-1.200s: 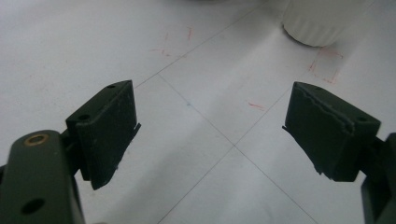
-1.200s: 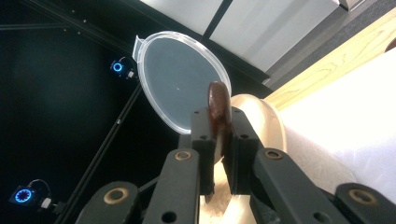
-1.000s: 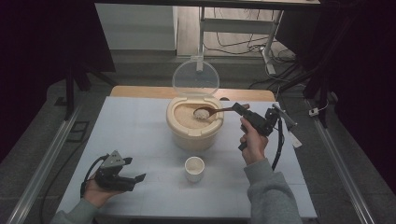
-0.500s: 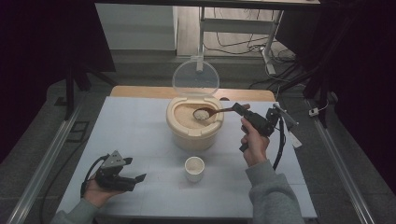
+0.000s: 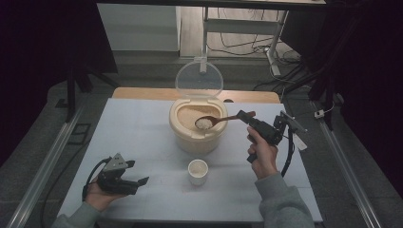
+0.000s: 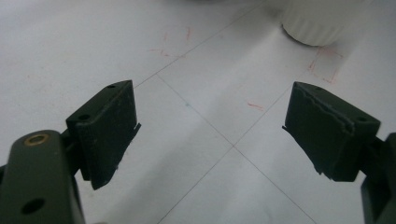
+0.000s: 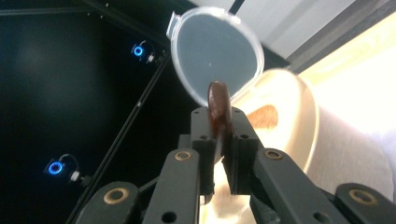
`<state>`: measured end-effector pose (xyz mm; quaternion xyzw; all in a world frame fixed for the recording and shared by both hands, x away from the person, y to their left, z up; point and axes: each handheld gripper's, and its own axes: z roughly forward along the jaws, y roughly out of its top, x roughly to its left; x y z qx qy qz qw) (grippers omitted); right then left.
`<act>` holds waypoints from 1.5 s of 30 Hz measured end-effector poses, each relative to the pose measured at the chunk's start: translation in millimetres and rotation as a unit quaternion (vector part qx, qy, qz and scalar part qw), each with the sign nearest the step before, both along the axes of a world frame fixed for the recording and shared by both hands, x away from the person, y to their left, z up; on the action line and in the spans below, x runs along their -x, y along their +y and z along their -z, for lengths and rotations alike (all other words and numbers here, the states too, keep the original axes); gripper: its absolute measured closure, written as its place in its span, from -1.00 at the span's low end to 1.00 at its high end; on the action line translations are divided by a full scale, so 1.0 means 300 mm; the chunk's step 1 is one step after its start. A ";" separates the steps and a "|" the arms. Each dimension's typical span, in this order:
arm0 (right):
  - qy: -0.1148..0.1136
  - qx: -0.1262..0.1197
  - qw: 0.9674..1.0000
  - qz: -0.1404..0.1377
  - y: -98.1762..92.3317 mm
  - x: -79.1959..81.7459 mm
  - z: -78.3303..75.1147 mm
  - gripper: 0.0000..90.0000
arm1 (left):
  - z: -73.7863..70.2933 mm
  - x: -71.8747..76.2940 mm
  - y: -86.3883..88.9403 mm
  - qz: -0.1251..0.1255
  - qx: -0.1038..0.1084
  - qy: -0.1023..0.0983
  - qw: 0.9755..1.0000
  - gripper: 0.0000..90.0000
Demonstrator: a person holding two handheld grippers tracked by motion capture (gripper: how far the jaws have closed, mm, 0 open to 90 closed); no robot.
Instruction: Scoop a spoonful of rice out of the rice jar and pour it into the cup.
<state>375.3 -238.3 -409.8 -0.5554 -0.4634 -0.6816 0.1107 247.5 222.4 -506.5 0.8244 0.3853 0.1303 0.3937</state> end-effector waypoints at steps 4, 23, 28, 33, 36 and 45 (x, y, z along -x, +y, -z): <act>0.004 0.000 1.000 -0.017 -0.010 0.041 0.014 0.86 | 0.001 0.000 0.000 0.000 0.000 0.001 1.000 -0.63; 0.039 0.068 0.994 -0.079 0.000 0.156 0.130 0.86 | 0.006 -0.002 0.001 -0.001 -0.001 0.004 1.000 -0.63; 0.033 0.104 0.991 -0.082 0.016 0.149 0.132 0.86 | 0.008 -0.003 0.002 0.000 -0.002 0.005 1.000 -0.63; 0.021 0.135 0.987 -0.082 0.033 0.143 0.123 0.86 | 0.010 -0.003 0.003 0.001 -0.002 0.005 1.000 -0.63; 0.009 0.154 0.984 -0.083 0.042 0.143 0.114 0.86 | 0.010 -0.003 0.004 0.000 -0.003 0.005 1.000 -0.63; -0.064 0.218 0.970 -0.090 0.081 0.179 0.065 0.86 | 0.010 -0.002 0.003 0.000 -0.004 0.004 1.000 -0.63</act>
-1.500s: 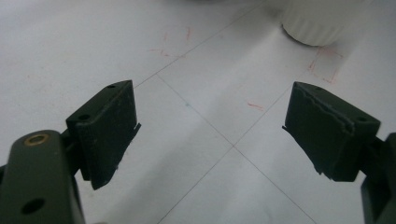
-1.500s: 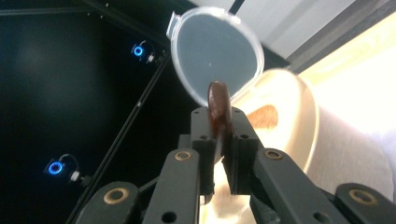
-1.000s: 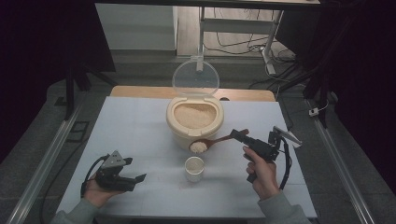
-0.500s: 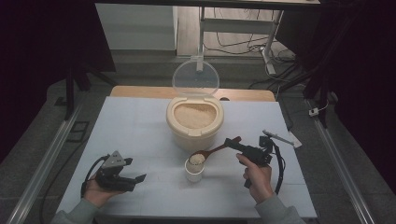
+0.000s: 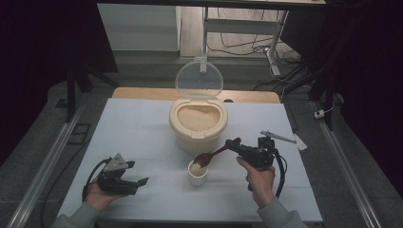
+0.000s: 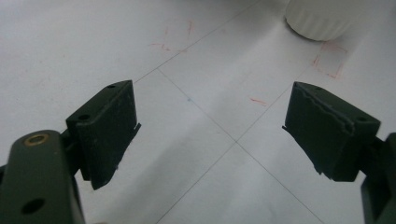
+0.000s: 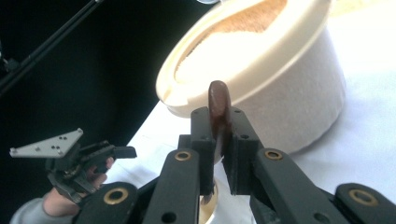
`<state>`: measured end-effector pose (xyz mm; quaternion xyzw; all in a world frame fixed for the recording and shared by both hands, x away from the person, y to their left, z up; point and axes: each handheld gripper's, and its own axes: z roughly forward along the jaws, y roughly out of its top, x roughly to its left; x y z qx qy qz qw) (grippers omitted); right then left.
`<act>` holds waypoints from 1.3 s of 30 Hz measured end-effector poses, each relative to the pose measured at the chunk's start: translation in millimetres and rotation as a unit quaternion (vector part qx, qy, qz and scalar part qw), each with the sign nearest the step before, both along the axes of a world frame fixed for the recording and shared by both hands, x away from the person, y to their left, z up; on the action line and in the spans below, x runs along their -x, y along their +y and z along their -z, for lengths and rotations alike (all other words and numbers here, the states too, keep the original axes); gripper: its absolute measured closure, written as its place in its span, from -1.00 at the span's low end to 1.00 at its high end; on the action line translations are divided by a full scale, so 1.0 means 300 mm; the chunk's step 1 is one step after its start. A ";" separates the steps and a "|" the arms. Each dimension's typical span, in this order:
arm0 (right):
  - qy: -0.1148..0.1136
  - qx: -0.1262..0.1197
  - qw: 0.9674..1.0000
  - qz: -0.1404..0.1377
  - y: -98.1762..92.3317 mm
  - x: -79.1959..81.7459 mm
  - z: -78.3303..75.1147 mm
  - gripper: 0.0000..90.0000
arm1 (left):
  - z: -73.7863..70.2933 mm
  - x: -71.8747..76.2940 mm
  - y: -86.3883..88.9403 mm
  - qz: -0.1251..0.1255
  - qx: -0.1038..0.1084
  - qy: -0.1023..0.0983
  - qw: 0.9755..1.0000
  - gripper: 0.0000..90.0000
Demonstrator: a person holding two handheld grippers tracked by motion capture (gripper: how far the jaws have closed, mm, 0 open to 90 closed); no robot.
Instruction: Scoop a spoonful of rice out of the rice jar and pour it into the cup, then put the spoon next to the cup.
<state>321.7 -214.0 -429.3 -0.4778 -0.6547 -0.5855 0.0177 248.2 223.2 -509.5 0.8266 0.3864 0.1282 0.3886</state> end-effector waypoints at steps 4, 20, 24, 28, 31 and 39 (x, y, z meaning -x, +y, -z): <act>-0.045 0.023 0.999 -0.011 0.009 0.022 -0.020 0.86 | 0.000 0.000 0.001 -0.001 0.000 0.000 1.000 -0.63; -0.116 -0.009 0.993 -0.011 -0.105 0.053 -0.025 0.86 | 0.000 -0.001 0.006 -0.007 0.000 -0.001 1.000 -0.63; -0.136 -0.008 0.991 -0.013 -0.140 0.062 -0.041 0.86 | 0.000 -0.002 0.009 -0.010 0.001 0.000 1.000 -0.63; -0.156 0.004 0.988 -0.014 -0.175 0.074 -0.063 0.86 | 0.000 -0.001 0.012 -0.011 0.001 -0.001 1.000 -0.63; -0.159 0.022 0.987 -0.020 -0.204 0.080 -0.080 0.86 | -0.003 -0.001 0.012 -0.011 0.001 -0.003 1.000 -0.63; -0.151 0.063 0.985 -0.047 -0.247 0.081 -0.097 0.86 | -0.003 -0.001 0.009 -0.009 -0.001 -0.004 1.000 -0.63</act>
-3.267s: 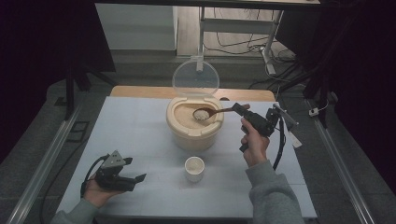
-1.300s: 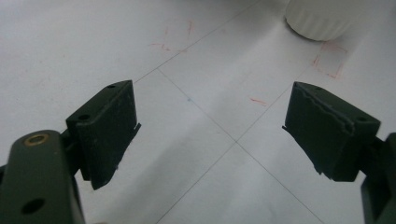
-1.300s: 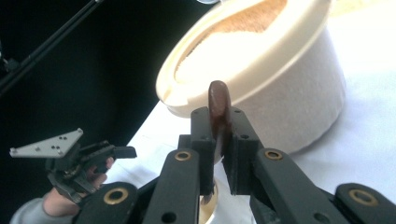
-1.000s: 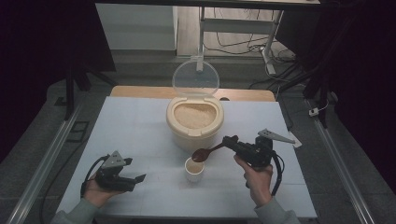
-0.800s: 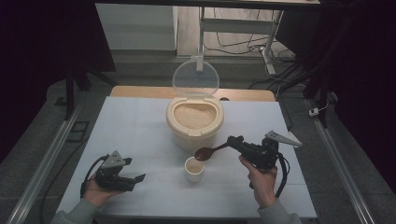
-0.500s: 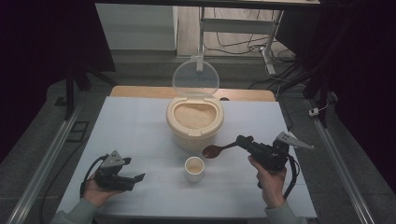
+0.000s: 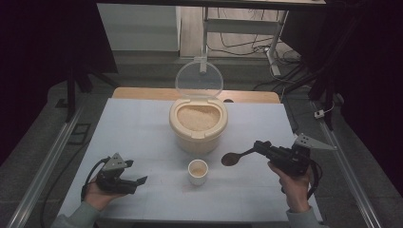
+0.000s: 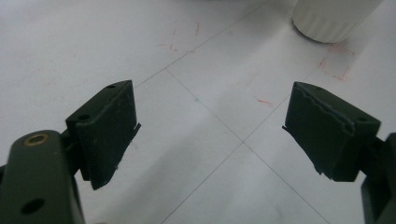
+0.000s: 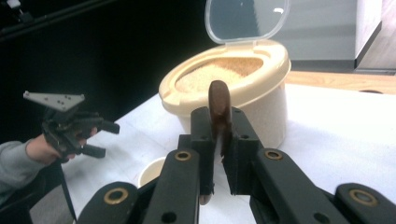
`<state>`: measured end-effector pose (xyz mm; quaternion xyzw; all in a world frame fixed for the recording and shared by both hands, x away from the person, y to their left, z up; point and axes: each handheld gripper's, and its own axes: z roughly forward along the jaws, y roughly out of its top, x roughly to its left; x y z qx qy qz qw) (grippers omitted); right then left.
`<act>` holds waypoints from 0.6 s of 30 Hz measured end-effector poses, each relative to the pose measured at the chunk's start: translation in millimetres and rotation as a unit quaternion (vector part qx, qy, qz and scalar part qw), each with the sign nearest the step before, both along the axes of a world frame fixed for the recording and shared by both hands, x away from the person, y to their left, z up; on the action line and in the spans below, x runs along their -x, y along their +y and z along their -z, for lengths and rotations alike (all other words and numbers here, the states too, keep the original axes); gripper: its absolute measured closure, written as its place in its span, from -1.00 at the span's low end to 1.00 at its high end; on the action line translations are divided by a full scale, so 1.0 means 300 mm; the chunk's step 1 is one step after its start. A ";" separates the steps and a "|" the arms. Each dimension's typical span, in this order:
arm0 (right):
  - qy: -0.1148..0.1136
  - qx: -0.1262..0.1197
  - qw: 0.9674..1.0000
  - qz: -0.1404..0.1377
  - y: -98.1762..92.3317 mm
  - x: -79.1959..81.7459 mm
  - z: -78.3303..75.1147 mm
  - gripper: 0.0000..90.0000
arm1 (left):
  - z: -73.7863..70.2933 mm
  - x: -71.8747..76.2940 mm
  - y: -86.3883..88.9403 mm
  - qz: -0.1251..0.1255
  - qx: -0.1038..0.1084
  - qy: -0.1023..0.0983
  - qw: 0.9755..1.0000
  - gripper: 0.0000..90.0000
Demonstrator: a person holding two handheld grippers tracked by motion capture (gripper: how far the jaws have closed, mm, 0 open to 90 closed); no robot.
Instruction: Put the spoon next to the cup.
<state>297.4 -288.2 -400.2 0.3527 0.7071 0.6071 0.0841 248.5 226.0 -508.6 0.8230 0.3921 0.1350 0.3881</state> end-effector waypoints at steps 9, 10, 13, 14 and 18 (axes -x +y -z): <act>0.043 0.043 0.996 -0.065 0.051 -0.024 0.020 0.86 | 0.000 -0.001 -0.001 0.001 -0.001 0.000 1.000 -0.63; 0.051 0.053 0.994 -0.076 0.067 -0.027 0.027 0.86 | 0.001 -0.001 -0.001 0.001 -0.001 0.001 1.000 -0.63; 0.067 0.070 0.990 -0.100 0.101 -0.034 0.038 0.85 | 0.001 -0.002 -0.002 0.002 -0.001 0.001 1.000 -0.63; 0.074 0.076 0.988 -0.110 0.115 -0.037 0.041 0.85 | 0.001 -0.002 -0.003 0.002 -0.002 0.001 1.000 -0.63; 0.087 0.095 0.983 -0.133 0.153 -0.042 0.047 0.85 | 0.002 -0.002 -0.004 0.003 -0.003 0.001 1.000 -0.63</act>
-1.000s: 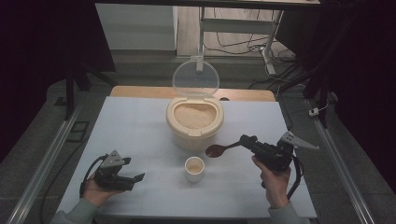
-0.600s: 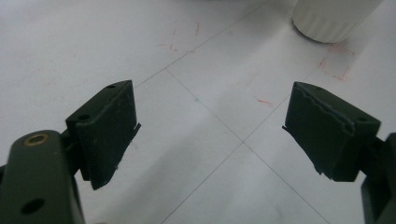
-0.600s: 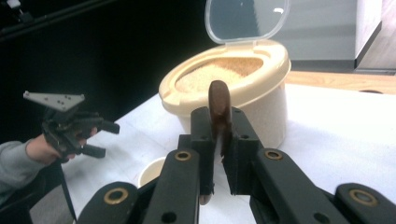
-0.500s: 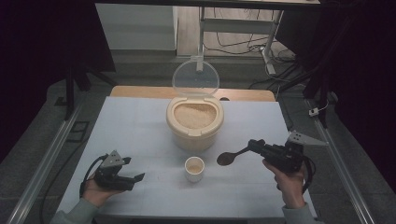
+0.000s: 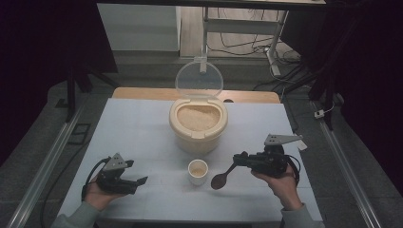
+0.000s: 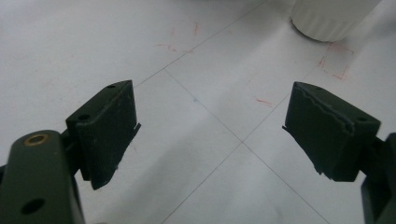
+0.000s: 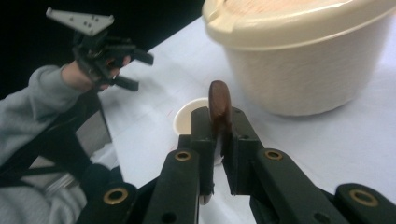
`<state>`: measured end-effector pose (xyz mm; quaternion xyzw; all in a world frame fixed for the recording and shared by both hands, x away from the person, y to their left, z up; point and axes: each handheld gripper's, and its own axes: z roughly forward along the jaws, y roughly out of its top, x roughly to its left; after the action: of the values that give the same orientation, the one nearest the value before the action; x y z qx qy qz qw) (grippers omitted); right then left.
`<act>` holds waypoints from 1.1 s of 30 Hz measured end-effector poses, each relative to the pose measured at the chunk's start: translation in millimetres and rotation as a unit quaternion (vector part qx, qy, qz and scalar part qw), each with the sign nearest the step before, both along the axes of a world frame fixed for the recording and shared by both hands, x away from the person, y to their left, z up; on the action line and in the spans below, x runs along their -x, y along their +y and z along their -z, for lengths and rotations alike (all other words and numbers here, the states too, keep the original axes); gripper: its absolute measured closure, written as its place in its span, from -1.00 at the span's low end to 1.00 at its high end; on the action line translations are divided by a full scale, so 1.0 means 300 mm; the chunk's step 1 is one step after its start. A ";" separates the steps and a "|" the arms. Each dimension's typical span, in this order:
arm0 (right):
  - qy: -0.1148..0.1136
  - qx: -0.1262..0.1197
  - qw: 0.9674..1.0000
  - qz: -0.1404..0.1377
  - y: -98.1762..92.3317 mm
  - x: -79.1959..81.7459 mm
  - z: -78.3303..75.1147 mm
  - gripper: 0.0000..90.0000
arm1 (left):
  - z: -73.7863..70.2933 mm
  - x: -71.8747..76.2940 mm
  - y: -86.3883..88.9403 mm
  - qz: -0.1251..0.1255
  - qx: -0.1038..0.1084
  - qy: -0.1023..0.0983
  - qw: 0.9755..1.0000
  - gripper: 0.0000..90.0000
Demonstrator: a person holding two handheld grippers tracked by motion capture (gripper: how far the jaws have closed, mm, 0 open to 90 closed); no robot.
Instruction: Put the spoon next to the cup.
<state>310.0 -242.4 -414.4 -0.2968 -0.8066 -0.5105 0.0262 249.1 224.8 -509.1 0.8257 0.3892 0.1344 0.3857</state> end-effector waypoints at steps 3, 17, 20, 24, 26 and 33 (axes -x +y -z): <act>0.014 0.014 1.000 -0.019 0.029 -0.005 0.012 0.85 | 0.000 0.001 -0.002 0.002 -0.001 0.000 1.000 -0.63; 0.068 0.065 0.995 -0.014 0.091 -0.132 0.103 0.70 | 0.003 0.000 -0.004 0.005 -0.004 0.002 1.000 -0.63; 0.054 0.082 0.995 0.010 0.096 -0.157 0.132 0.59 | 0.003 0.000 -0.005 0.005 -0.005 0.001 1.000 -0.63; 0.020 0.107 0.993 0.040 0.109 -0.171 0.173 0.40 | 0.004 0.000 -0.006 0.005 -0.006 0.002 1.000 -0.63; 0.003 0.123 0.991 0.055 0.114 -0.178 0.196 0.32 | 0.004 0.000 -0.007 0.006 -0.006 0.002 1.000 -0.63; -0.005 0.164 0.983 0.088 0.136 -0.205 0.271 0.04 | 0.006 0.000 -0.007 0.007 -0.007 0.003 1.000 -0.63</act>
<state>371.6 -201.7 -495.8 -0.3641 -0.8502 -0.3734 -0.0721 249.2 222.6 -510.9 0.8315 0.3836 0.1322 0.3794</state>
